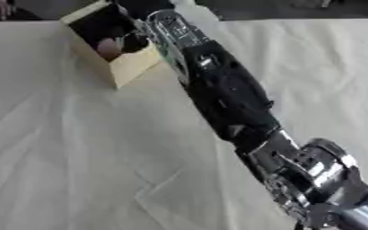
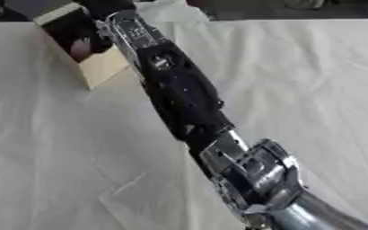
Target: Pick up objects on the table and place them in the box.
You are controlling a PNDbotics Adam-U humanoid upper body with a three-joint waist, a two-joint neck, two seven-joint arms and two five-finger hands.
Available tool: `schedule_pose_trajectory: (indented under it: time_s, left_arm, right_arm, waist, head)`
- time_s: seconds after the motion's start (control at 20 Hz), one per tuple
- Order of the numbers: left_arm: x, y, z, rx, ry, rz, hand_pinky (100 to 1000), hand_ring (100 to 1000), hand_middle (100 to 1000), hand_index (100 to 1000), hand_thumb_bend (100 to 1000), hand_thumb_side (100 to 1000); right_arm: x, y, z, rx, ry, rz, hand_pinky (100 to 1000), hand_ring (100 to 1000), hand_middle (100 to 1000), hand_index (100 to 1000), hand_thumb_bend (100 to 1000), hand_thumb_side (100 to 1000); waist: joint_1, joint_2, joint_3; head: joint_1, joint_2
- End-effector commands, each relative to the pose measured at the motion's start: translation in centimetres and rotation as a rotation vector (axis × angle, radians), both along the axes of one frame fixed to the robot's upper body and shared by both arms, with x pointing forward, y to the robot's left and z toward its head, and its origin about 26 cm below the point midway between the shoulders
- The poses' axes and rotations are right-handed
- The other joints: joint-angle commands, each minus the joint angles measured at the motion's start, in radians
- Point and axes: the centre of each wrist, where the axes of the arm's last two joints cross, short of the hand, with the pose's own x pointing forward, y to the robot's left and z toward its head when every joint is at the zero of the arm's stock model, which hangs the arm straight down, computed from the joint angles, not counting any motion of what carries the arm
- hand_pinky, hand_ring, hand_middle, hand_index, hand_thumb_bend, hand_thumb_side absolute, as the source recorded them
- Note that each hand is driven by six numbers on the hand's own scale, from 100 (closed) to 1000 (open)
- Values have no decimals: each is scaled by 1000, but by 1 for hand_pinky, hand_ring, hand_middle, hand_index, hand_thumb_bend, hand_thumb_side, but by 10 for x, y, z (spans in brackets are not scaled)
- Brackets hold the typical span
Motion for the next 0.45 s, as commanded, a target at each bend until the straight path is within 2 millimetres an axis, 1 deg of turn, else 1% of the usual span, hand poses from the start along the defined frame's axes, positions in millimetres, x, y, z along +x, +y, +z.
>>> schedule_pose_trajectory:
  time_s: [0.05, 0.1, 0.3, 0.45]
  left_arm:
    - [-3, 3, 7, 12, -20, 7, 725, 671, 780, 877, 100, 774]
    - [-3, 3, 7, 13, -19, 9, 725, 671, 780, 877, 100, 773]
    - [-3, 4, 7, 14, -22, 14, 725, 671, 779, 876, 100, 771]
    - [-3, 5, 7, 16, -24, 19, 724, 672, 779, 876, 100, 770]
  right_arm:
    - [-10, -2, 31, 65, -96, 48, 811, 762, 630, 871, 100, 236]
    - [-12, -5, 36, 79, -120, 59, 804, 744, 607, 838, 100, 207]
    - [-22, -22, 56, 112, -212, 112, 792, 710, 592, 814, 100, 190]
    - [-30, -41, 64, 108, -276, 155, 792, 700, 587, 805, 100, 181]
  waist:
    - [9, -30, -3]
    - [10, -32, -5]
    - [13, -38, -16]
    - [14, -43, -25]
  head:
    - [2, 7]
    - [6, 10]
    - [29, 27]
    - [50, 40]
